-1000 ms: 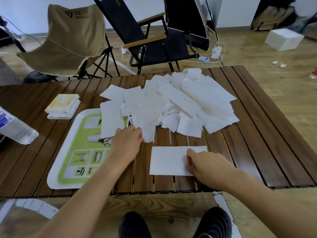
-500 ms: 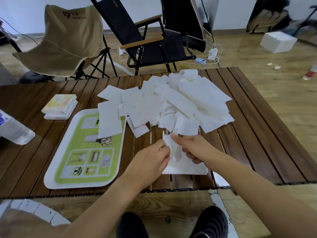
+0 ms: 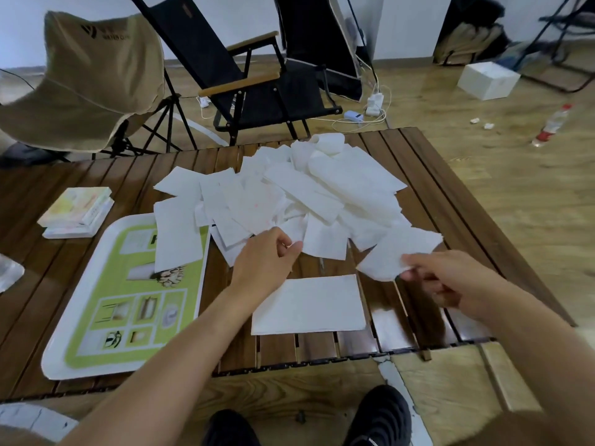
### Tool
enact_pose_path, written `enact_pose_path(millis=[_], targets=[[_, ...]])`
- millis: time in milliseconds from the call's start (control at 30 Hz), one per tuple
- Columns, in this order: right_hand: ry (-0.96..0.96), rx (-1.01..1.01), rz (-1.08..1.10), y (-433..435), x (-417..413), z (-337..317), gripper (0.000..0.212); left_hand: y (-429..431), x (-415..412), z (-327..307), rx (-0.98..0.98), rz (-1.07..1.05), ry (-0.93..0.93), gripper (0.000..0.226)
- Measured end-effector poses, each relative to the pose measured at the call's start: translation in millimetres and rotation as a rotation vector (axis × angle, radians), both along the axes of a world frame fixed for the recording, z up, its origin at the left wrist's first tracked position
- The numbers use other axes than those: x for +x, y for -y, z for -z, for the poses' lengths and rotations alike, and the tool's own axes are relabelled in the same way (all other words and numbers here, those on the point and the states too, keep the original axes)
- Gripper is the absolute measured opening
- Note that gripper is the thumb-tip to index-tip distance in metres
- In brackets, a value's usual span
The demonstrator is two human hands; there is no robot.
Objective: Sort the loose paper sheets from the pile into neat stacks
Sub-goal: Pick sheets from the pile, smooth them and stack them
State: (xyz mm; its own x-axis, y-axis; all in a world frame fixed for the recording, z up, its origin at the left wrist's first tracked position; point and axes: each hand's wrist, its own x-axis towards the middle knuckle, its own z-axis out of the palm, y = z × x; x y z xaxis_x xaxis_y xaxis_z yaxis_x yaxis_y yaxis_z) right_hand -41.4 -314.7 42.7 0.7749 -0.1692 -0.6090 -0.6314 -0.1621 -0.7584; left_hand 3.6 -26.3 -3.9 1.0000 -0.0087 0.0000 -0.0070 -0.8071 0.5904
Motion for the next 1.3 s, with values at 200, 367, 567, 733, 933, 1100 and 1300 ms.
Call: enact_pose_path(millis=[200, 367, 567, 733, 933, 1100, 1300], targets=[[-0.136, -0.043, -0.005, 4, -11, 20, 0.015, 23, 20, 16, -0.038, -0.038, -0.077, 0.036], [-0.220, -0.213, -0.126, -14, -20, 14, 0.037, 26, 24, 14, -0.145, -0.016, -0.035, 0.018], [-0.135, -0.391, -0.511, -26, -22, -4, 0.071, -2, 9, -29, -0.677, 0.043, -0.131, 0.027], [0.332, -0.110, -0.352, -55, 2, -14, 0.057, -29, -15, -64, -0.934, 0.300, -0.401, 0.017], [0.266, 0.088, -0.508, -63, 15, -3, 0.034, -35, -18, -62, -0.928, 0.277, -0.462, 0.016], [0.234, -0.305, -0.608, -56, 19, 21, 0.051, -53, -13, -41, -0.372, 0.316, -0.597, 0.021], [0.215, -0.685, -0.753, -69, 21, 35, 0.049, -59, -11, -12, 0.063, 0.316, -0.475, 0.034]])
